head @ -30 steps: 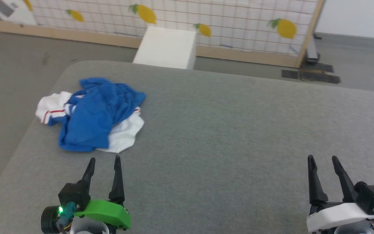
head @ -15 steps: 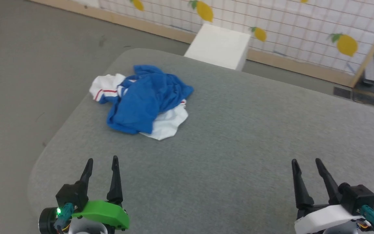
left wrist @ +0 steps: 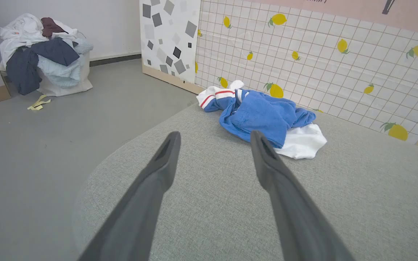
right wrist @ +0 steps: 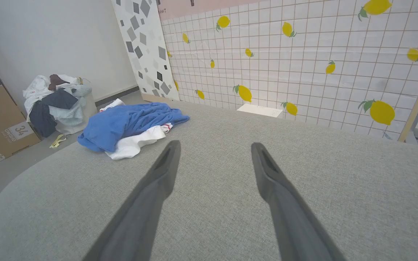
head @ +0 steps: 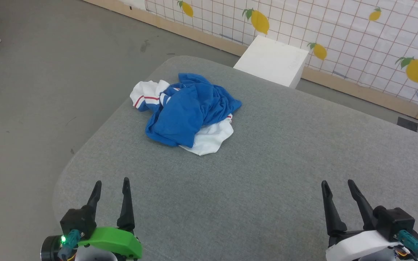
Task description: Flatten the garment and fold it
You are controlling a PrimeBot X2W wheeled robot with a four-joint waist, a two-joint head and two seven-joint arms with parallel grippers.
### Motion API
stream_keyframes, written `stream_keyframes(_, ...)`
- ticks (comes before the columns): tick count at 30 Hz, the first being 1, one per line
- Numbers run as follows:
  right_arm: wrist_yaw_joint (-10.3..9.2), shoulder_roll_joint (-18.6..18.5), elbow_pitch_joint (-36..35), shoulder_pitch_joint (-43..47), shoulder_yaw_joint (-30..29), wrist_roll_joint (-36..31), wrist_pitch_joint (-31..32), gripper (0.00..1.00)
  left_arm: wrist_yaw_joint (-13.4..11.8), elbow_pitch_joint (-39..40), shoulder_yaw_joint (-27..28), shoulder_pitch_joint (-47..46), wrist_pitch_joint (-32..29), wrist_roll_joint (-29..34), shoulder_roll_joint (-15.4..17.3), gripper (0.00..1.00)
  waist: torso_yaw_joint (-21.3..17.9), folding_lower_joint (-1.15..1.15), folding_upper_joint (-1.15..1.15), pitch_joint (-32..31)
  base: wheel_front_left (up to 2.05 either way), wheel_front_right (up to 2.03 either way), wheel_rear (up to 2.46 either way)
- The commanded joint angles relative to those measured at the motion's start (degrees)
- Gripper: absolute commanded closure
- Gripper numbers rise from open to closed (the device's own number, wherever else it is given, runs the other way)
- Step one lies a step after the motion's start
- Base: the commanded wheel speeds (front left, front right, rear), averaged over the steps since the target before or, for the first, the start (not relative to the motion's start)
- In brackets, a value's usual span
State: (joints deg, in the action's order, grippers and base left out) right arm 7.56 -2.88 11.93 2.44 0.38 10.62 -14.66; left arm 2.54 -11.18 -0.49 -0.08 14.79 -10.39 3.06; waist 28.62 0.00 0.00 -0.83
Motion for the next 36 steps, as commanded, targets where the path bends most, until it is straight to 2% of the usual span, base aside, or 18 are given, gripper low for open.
stream_keyframes(1, -0.08, 0.0, 0.1, 0.8, 0.1, 0.0, -0.3, 0.00, 0.4, -0.1, 0.2, 0.7, 0.2, 0.3, -0.2, 0.00, 0.0, 0.00, 0.00, 0.0, 0.00, 0.00, 0.00)
stream_keyframes(12, -0.08, 0.0, 0.0, 0.3, 0.3, 0.0, -0.3, 0.00, 0.8, 0.0, 1.0, 0.3, 0.2, -0.1, -0.2, 0.00, -1.3, 0.00, 0.00, 0.6, 0.00, 0.00, 0.00)
stream_keyframes(18, -0.08, 0.0, -0.1, -0.5, 0.2, -0.5, -0.3, 0.00, 2.4, -0.7, 1.6, -3.3, 0.2, -1.4, 0.6, 0.00, -2.9, 0.00, 0.00, 1.8, 0.00, 0.00, 0.00)
stream_keyframes(28, -0.08, 0.0, -1.4, -3.0, -1.1, -3.3, -0.3, 0.00, 4.3, -4.9, 2.3, -17.7, -0.5, -6.7, 4.6, 0.00, -6.6, 0.00, 0.00, 8.3, 0.00, 0.00, 0.00)
stream_keyframes(36, -0.08, 0.0, -3.4, -5.8, -2.5, -6.2, 0.3, 0.00, 4.9, -11.4, 0.6, -31.4, -6.9, -12.8, 9.2, 0.00, -9.3, 0.00, 0.00, 16.2, 0.00, 0.00, 0.00)
